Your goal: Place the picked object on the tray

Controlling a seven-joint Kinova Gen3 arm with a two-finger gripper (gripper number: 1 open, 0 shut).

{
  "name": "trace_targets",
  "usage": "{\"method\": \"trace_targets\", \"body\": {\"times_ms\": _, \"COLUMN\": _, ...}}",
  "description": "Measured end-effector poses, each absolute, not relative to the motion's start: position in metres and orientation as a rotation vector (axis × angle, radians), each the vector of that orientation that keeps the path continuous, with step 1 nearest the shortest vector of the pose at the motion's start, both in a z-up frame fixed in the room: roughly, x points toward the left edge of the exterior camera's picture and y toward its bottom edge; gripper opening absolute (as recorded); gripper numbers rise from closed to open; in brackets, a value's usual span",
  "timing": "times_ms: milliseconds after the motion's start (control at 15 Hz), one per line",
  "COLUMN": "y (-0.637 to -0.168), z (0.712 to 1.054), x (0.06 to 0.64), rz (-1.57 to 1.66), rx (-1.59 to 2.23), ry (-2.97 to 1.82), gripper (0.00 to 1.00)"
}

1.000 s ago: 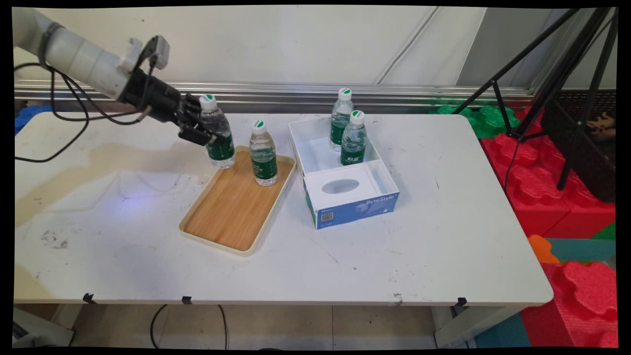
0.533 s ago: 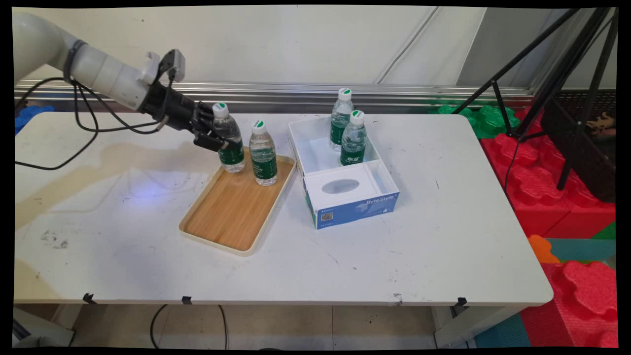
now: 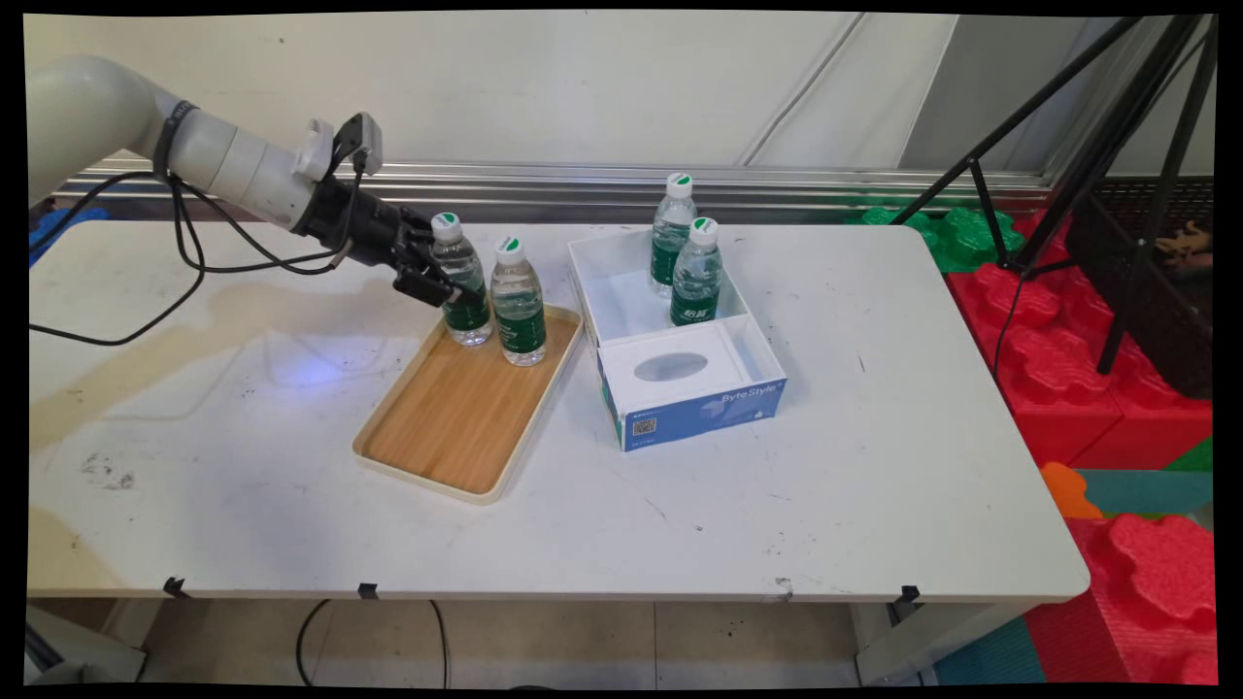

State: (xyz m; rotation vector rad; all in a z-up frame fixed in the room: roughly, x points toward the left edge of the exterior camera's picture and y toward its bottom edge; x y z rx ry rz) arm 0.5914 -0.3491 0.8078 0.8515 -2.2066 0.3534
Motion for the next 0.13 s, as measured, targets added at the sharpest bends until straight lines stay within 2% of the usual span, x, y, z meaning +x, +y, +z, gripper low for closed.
{"method": "trace_targets", "body": {"times_ms": 133, "y": -0.3498, "z": 0.8063, "x": 0.5915, "rz": 0.353, "rx": 0.86, "ry": -2.197, "gripper": 1.0}}
